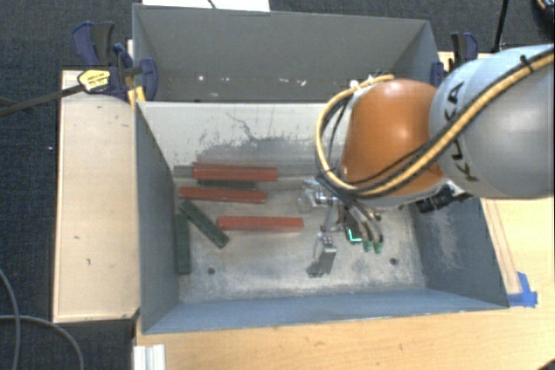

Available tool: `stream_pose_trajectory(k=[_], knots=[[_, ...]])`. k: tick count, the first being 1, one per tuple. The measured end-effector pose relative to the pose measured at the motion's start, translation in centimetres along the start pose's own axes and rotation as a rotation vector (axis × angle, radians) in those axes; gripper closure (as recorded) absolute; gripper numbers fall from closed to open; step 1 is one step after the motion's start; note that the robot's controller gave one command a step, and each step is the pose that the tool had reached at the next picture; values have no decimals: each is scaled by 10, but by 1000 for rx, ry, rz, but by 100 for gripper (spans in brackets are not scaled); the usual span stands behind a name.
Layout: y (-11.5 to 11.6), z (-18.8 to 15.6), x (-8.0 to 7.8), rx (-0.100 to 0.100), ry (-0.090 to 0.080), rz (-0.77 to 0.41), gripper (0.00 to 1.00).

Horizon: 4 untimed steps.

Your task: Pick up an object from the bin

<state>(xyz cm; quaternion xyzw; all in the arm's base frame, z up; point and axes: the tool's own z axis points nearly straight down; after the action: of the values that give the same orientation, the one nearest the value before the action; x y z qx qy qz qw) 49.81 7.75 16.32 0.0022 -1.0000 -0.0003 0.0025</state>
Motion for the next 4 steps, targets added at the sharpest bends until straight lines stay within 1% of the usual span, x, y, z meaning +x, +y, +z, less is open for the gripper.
stream_pose_trajectory(k=[1, 2, 3, 4], knots=[[-4, -48, 8, -1, -11, 102, 0], [-3, 93, -59, 0, -4, 128, 0], [-3, 89, -59, -1, -8, 132, 100], [21, -15, -52, -2, -14, 80, 100]])
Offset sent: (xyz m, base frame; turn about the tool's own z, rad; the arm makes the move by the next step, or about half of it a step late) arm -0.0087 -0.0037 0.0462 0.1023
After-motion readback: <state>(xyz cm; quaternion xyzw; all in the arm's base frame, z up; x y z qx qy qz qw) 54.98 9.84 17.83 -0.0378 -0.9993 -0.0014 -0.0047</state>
